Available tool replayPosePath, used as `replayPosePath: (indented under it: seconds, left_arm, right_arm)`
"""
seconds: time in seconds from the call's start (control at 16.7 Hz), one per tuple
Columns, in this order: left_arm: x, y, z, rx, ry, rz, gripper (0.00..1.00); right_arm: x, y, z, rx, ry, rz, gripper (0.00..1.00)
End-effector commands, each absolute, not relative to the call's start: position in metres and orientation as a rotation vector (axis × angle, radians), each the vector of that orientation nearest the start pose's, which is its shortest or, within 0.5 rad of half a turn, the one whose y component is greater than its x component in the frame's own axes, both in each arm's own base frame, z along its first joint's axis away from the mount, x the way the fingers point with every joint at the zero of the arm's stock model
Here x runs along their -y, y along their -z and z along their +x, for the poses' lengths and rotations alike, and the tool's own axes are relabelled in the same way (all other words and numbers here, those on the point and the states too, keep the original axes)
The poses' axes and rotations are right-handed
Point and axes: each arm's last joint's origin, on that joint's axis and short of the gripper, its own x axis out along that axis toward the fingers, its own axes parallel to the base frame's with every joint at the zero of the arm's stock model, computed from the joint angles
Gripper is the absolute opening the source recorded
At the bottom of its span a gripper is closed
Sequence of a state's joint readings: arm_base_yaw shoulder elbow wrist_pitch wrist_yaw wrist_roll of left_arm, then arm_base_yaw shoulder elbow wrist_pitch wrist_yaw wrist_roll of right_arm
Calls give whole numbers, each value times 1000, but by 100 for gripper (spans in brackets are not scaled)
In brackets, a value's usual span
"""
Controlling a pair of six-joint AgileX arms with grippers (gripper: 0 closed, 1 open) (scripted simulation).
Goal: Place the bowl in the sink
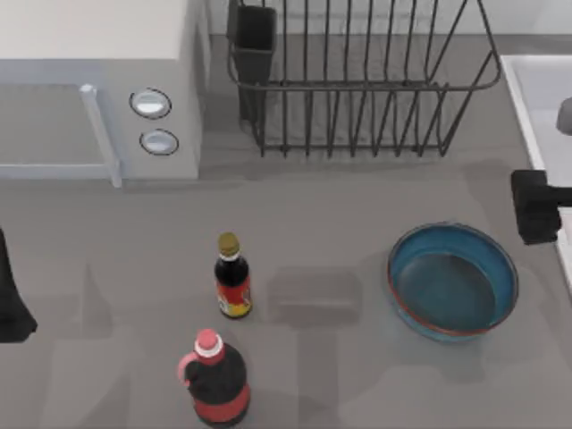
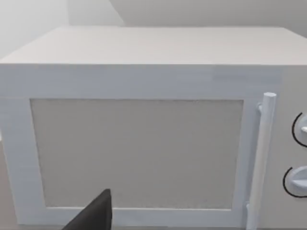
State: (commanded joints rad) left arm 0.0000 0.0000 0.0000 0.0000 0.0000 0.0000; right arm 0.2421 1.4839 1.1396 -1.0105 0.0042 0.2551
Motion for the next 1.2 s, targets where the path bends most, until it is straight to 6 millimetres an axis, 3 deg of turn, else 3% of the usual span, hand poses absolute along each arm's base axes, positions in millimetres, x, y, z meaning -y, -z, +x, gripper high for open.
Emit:
replayPosePath:
  seconds: [0.36, 0.78, 0.96, 1.2]
  left_arm:
    - [1, -160, 106, 0, 0, 0, 100]
    - [1, -160, 106, 0, 0, 0, 100]
    - [1, -160, 106, 0, 0, 0, 100]
    - [1, -160, 106, 0, 0, 0, 100]
  right_arm:
    - [-97, -230, 310, -1559, 6, 10, 100]
    - [-97, -228, 313, -1569, 10, 11, 100]
    - [-98, -208, 315, -1576, 9, 6, 100]
    - [-100, -159, 318, -1559, 5, 11, 100]
